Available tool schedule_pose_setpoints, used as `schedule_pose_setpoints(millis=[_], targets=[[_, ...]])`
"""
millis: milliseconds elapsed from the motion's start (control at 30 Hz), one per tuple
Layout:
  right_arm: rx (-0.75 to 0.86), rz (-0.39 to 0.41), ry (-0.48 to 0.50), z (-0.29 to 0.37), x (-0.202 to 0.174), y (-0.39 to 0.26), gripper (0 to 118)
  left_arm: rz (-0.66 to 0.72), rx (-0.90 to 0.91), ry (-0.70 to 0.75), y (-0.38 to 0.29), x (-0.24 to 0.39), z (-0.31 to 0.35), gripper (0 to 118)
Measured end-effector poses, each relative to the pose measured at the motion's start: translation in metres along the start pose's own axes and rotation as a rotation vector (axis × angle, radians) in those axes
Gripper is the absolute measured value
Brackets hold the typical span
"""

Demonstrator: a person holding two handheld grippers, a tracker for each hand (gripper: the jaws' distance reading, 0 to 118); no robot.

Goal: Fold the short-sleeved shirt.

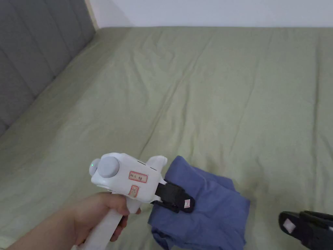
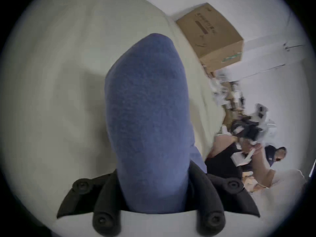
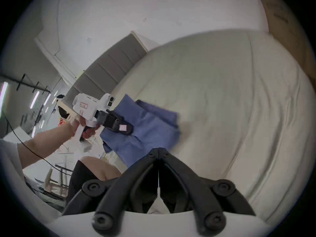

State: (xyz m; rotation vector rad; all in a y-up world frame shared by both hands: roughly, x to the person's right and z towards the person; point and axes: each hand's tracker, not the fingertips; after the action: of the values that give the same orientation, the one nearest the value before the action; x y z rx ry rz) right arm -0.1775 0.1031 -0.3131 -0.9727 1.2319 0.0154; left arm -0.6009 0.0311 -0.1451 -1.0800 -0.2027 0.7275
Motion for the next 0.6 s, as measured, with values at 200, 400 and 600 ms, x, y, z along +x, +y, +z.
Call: schedule_pose_setpoints(millis=[200,400,600], targets=[[0.136,0.055,-0.025,0.032,-0.029,0.017,0,0.025,0.004,0.339,-0.009,-0.047,0.114,22],[0.213,0.155,-0.155,0.063,-0.047,0.03,0,0.049,-0.052,0.73,-0.009,-0.099,0.177,21],[0.387,0.213,-0.386,0.103,-0.07,0.033,0,0.1,-0.084,1.018,-0.008,-0.139,0.211,21]])
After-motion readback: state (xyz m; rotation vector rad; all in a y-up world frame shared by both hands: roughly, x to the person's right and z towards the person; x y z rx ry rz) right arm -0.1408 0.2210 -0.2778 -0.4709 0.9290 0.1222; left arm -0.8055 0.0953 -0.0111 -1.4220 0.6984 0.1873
